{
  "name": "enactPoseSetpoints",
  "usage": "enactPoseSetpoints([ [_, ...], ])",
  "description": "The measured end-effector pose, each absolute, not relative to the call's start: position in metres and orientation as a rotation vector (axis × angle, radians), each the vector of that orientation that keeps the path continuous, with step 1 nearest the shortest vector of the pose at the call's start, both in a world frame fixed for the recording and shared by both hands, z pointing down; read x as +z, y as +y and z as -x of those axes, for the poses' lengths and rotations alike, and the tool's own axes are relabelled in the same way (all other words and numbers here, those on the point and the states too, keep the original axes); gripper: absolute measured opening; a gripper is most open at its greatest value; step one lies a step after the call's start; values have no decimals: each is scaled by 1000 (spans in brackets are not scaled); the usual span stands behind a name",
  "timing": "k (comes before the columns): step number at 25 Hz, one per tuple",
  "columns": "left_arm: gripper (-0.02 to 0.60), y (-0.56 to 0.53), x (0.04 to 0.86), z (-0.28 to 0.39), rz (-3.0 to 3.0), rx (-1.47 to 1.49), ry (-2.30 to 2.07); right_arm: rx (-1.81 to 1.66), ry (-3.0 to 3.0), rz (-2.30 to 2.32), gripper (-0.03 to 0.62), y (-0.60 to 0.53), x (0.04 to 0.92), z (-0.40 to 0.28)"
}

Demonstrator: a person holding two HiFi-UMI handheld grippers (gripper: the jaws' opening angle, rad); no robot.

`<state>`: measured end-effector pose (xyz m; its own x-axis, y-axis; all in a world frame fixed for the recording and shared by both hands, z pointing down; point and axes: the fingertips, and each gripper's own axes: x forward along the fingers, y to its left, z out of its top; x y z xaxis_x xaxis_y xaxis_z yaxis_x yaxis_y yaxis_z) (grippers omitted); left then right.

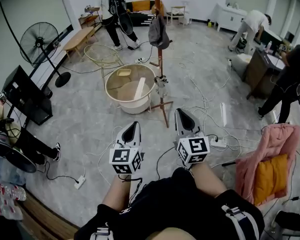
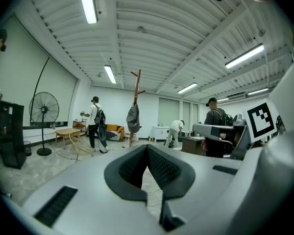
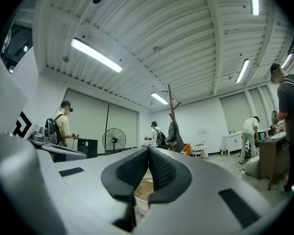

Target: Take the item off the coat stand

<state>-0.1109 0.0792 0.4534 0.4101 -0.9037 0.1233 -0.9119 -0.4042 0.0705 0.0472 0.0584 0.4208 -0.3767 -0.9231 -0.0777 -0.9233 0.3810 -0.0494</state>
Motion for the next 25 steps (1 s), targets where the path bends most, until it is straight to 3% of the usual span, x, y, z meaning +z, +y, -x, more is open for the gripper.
enactPoseSetpoints([
  [10, 15, -1, 470, 132, -2497, 109, -1675, -21, 2481, 1736, 14, -23, 435, -50],
  [25, 15, -277, 425, 105, -2495, 69, -1814, 47, 2503, 1607, 14, -313, 391, -75],
])
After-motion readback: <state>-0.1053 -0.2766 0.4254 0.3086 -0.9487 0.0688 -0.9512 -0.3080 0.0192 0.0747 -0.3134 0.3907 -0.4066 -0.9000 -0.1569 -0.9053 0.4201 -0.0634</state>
